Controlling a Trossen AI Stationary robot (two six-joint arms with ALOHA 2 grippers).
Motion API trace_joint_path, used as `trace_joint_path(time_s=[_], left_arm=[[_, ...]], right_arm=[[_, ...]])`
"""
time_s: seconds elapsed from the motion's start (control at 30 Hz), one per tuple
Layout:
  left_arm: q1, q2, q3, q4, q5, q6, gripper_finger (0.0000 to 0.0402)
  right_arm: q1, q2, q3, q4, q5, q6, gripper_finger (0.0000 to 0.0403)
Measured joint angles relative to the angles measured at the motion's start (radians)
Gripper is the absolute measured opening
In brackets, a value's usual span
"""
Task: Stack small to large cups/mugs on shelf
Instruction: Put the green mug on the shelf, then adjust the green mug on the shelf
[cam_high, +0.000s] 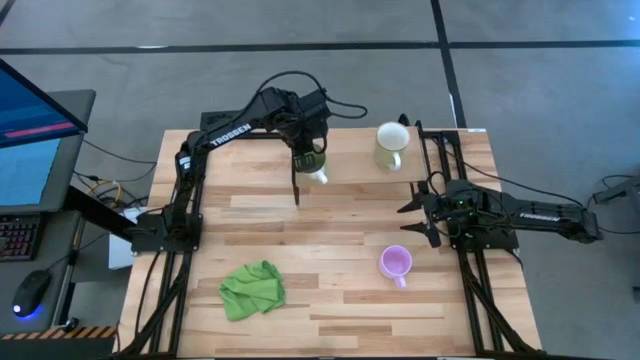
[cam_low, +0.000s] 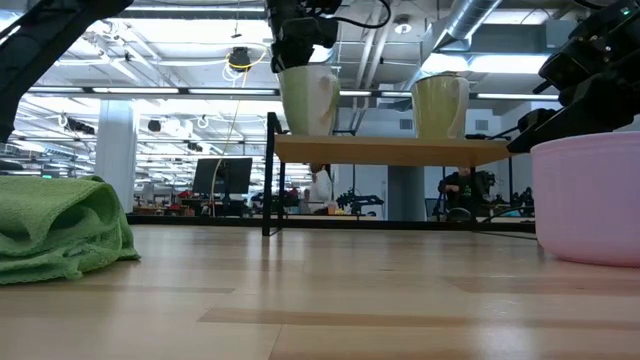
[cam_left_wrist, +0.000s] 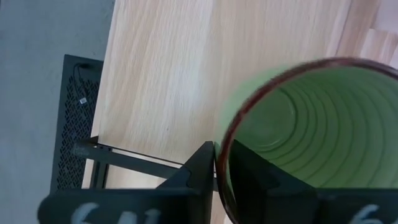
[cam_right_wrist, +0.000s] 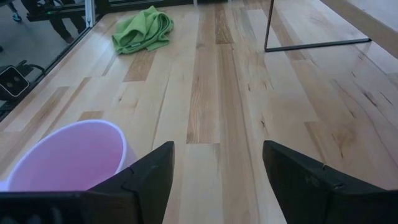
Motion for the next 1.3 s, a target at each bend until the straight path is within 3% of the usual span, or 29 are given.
trace_joint_path(time_s=[0.57,1.3], left_arm=[[0.000,0.000,-0.001,0.041,-0.038,0.025,0.0103],[0.000,0.000,-0.001,0.210,-0.062,0.133,0.0110]], right_arm=[[0.000,0.000,0.000,0.000,0.000,0.000,0.0268],[0.000,0.000,0.000,-0.001,0.000,0.000,0.0268]])
